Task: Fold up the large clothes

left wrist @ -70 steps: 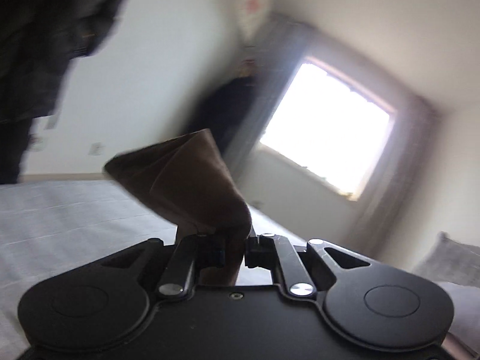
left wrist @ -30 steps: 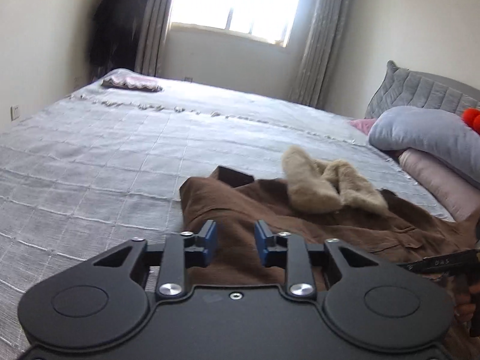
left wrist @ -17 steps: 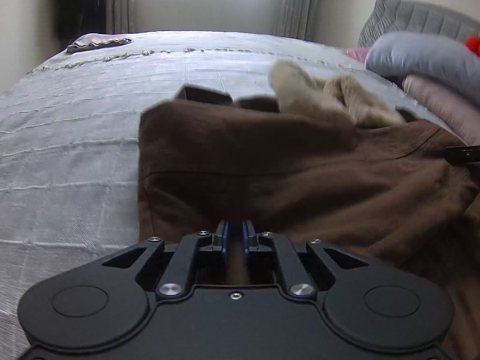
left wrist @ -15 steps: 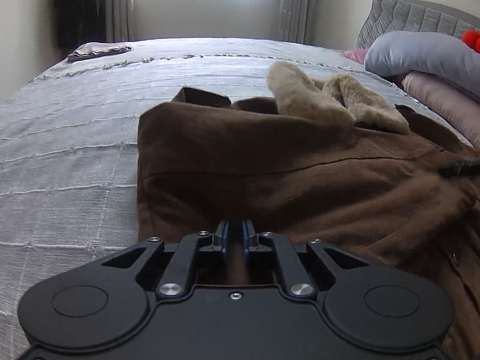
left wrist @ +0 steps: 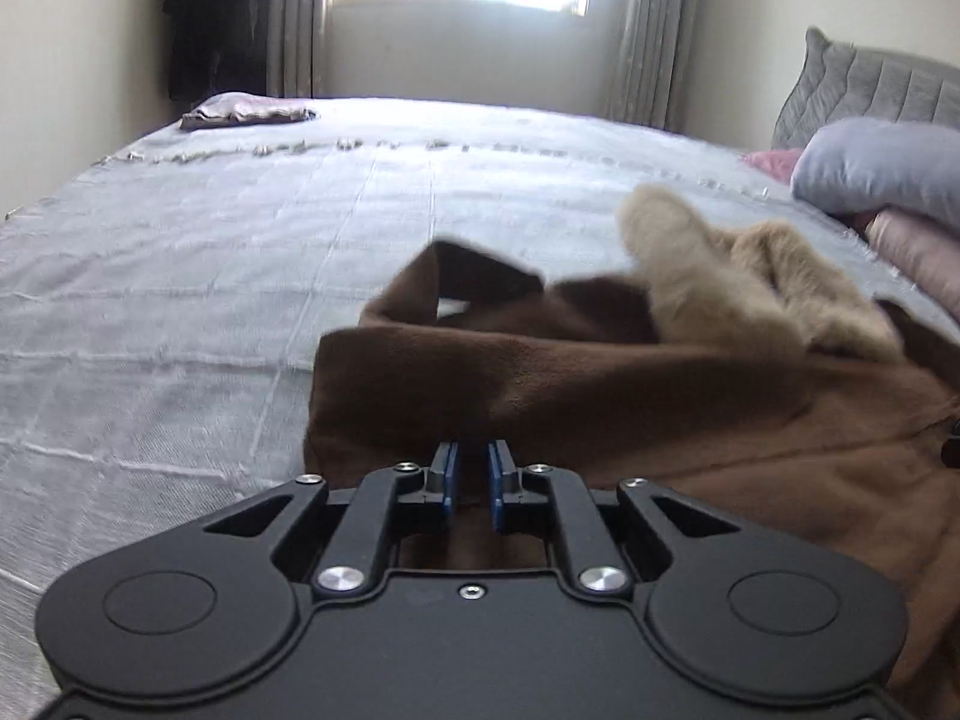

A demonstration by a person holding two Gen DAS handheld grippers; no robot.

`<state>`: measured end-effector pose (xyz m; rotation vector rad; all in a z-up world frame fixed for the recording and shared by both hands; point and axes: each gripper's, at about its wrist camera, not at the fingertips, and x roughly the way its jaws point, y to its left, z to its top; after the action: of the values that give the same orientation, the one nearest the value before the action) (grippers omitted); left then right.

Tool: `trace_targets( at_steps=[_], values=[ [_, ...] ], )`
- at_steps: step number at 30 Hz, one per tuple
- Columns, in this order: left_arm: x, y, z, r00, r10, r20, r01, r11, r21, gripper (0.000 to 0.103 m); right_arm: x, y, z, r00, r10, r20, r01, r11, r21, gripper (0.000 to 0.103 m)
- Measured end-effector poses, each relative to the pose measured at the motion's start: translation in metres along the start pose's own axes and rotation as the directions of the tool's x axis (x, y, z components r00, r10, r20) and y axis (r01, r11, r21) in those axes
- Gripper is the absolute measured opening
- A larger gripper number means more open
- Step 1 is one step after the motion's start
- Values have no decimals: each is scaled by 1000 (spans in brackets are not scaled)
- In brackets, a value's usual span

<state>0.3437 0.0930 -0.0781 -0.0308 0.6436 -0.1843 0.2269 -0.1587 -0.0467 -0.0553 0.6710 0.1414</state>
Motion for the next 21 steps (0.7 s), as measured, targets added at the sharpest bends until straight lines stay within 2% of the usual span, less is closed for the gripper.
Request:
trace_targets(
  at_steps=[2, 4, 6, 8, 9, 10, 11, 12, 13, 16, 19, 21],
  values=[
    [-1, -5, -4, 999, 22, 24, -23, 1000, 15, 12, 20, -3, -13, 996, -35, -80, 35, 999, -5, 38],
    [-9, -12, -2, 999, 46, 29, -47, 998, 41, 13, 18, -3, -18, 998, -44, -54, 44, 999, -11, 41],
    [-24, -16, -1, 998, 50, 30, -51, 998, 47, 13, 7, -7, -15, 996, -45, -81, 44, 999, -6, 42],
    [-41, -18, 0, 999, 25, 22, -26, 998, 50, 33, -13, -19, -15, 996, -63, -66, 61, 997, -40, 52],
    [-50, -20, 0, 1000, 16, 25, -17, 999, 45, 39, -24, -29, -13, 993, -107, -48, 104, 993, -61, 64],
    [-59, -22, -1, 1000, 7, 29, -9, 999, 38, 57, -38, -42, -11, 988, -154, -26, 152, 986, -69, 73],
    [-68, -23, -2, 1000, -3, 28, 2, 1000, 31, 74, -50, -58, -9, 982, -191, -11, 190, 980, -61, 76],
    [-75, -25, -2, 1000, -15, 24, 14, 1000, 27, 81, -62, -76, -6, 973, -232, -5, 232, 972, -43, 78],
    [-82, -27, -3, 1000, -24, 18, 24, 999, 27, 88, -76, -96, -4, 955, -296, 2, 296, 955, -20, 78],
    [-97, -36, -5, 999, -39, -8, 40, 998, 44, 92, -118, -154, 2, 884, -467, 20, 466, 884, 34, 84],
    [-107, -42, -5, 999, -45, -31, 46, 998, 32, 99, -163, -205, 5, 816, -578, 23, 571, 812, 120, 90],
    [-110, -45, -4, 996, -75, -38, 75, 997, 17, 101, -189, -231, 6, 778, -628, 23, 616, 769, 169, 92]
  ],
)
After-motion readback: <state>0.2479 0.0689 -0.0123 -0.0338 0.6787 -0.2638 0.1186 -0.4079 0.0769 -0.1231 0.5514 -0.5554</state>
